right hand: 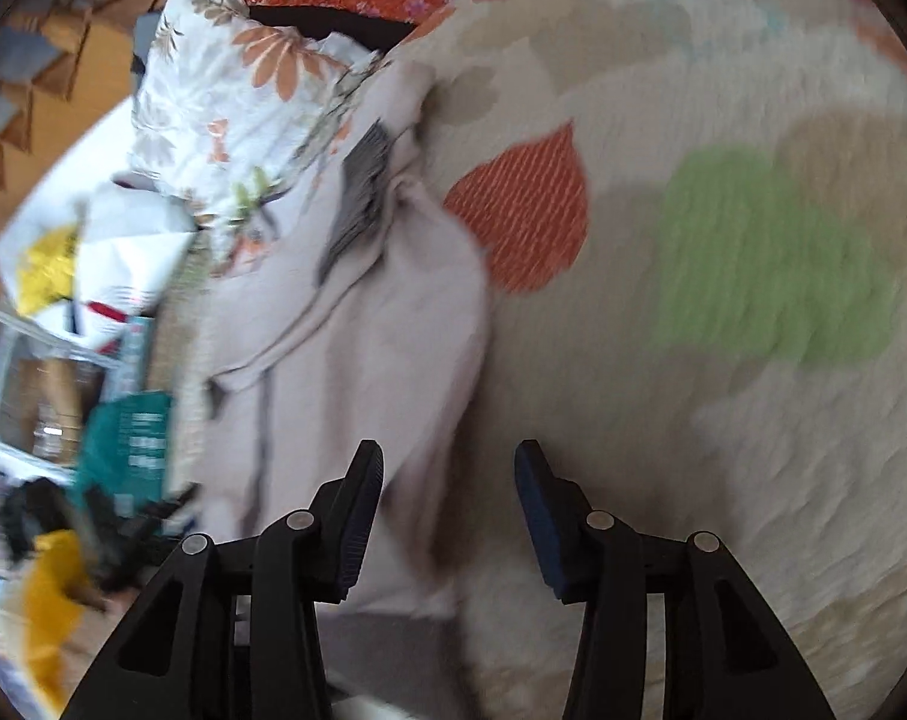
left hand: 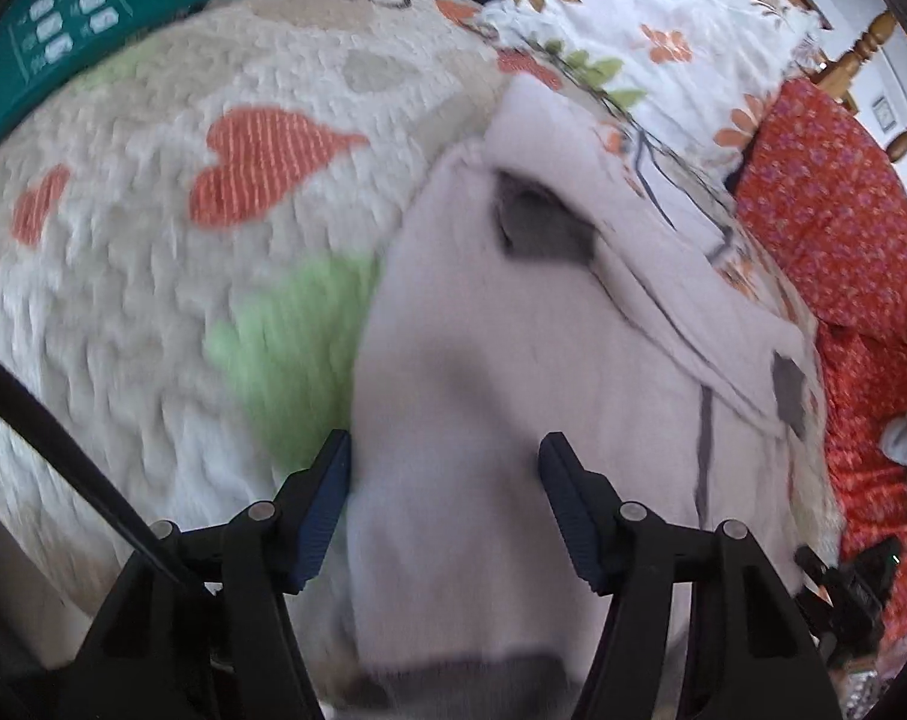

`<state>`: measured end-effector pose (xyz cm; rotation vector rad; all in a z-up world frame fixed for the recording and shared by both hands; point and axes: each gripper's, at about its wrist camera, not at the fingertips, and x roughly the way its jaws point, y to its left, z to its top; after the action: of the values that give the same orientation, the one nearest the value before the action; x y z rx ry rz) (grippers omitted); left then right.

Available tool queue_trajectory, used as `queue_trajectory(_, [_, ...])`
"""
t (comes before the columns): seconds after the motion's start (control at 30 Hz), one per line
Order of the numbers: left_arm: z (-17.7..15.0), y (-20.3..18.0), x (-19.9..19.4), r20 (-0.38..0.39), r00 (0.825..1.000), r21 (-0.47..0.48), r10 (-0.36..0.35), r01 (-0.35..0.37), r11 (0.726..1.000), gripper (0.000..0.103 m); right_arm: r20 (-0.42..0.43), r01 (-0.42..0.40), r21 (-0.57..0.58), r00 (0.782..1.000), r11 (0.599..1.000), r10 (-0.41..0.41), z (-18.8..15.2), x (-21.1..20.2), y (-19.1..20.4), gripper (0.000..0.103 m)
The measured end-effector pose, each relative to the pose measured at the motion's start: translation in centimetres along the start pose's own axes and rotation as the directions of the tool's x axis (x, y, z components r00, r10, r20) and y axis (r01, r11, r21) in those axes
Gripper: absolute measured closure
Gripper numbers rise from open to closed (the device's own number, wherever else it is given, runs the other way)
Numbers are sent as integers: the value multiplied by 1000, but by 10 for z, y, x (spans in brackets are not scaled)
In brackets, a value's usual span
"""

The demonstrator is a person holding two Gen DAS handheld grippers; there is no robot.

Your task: Fold small clothes

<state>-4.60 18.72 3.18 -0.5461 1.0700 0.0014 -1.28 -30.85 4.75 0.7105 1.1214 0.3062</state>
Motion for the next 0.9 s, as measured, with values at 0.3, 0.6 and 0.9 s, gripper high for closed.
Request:
queue_trajectory(0.3, [-55,4,-5,-67,987,-34,-147,145,989,54,-111,-232,92,964,968,242,-42,22,1,53])
queue_trajectory(0.6, [-77,8,-6,-64,985,-49,-160,157,986,55,-140,-197,-6,971,980,194,-76,26,16,53])
queue_trajectory(0.9, [-71,7,-6,-105,989,-32,-101,98,995,97,-48,2,-203,999,979,-12,-107,25,48,72])
